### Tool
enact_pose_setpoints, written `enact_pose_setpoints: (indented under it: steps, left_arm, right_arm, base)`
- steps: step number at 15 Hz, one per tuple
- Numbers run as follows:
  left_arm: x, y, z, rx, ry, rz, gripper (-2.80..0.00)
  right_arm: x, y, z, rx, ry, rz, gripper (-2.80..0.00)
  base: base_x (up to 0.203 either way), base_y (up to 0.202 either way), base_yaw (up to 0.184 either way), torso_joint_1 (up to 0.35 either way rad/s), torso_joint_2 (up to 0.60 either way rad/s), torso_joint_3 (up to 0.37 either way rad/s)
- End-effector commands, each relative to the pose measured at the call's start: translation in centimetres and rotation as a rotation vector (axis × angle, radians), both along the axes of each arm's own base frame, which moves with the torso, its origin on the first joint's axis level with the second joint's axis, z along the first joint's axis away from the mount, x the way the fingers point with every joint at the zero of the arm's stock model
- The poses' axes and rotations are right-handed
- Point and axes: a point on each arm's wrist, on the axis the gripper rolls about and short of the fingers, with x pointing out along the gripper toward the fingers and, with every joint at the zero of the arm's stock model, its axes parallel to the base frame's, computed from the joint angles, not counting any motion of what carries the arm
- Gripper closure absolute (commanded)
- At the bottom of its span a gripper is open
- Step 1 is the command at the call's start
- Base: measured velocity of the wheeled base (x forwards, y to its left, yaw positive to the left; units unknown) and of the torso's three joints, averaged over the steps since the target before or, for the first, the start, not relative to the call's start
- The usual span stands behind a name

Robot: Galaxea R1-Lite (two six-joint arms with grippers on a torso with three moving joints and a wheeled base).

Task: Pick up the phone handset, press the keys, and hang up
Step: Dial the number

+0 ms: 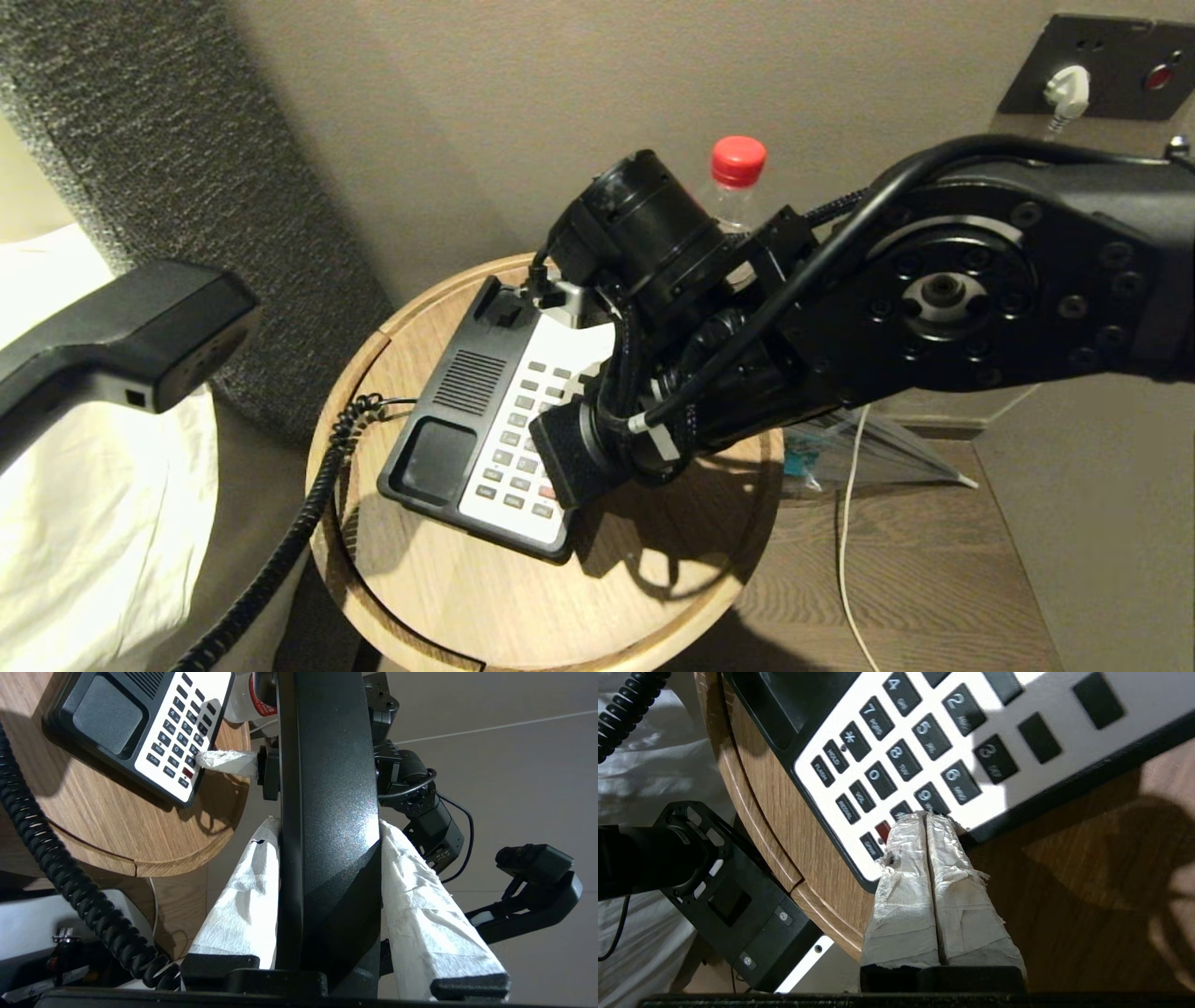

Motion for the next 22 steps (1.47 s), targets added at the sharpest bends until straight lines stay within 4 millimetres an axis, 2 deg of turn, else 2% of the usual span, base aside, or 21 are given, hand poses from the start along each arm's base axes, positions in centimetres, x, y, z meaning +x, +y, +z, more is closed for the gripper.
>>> enact_pose_setpoints:
  steps: [1, 11, 22]
  left_arm:
    - [-0.1, 0.0, 0.0, -0.006, 0.003, -0.002, 0.0]
    - [-0.1, 0.1, 0.0, -0.007, 0.001, -0.002, 0.0]
    - [-0.1, 0.1, -0.1, -0.007, 0.002, -0.002, 0.0]
  right_arm:
    - [-0.4, -0.3, 0.7, 0.014, -0.006, 0.003, 0.0]
    - [-1.1, 0.0, 0.8, 0.022, 0.006, 0.026, 0.0]
    - [-0.6, 0.6, -0.4, -0.004, 0.007, 0.019, 0.0]
  base:
    - [0.0, 0.0, 0.0, 0.0, 0.0, 0.0]
    - [0.0, 0.0, 0.0, 0.0, 0.0, 0.0]
    - [0.0, 0.0, 0.0, 0.0, 0.0, 0.0]
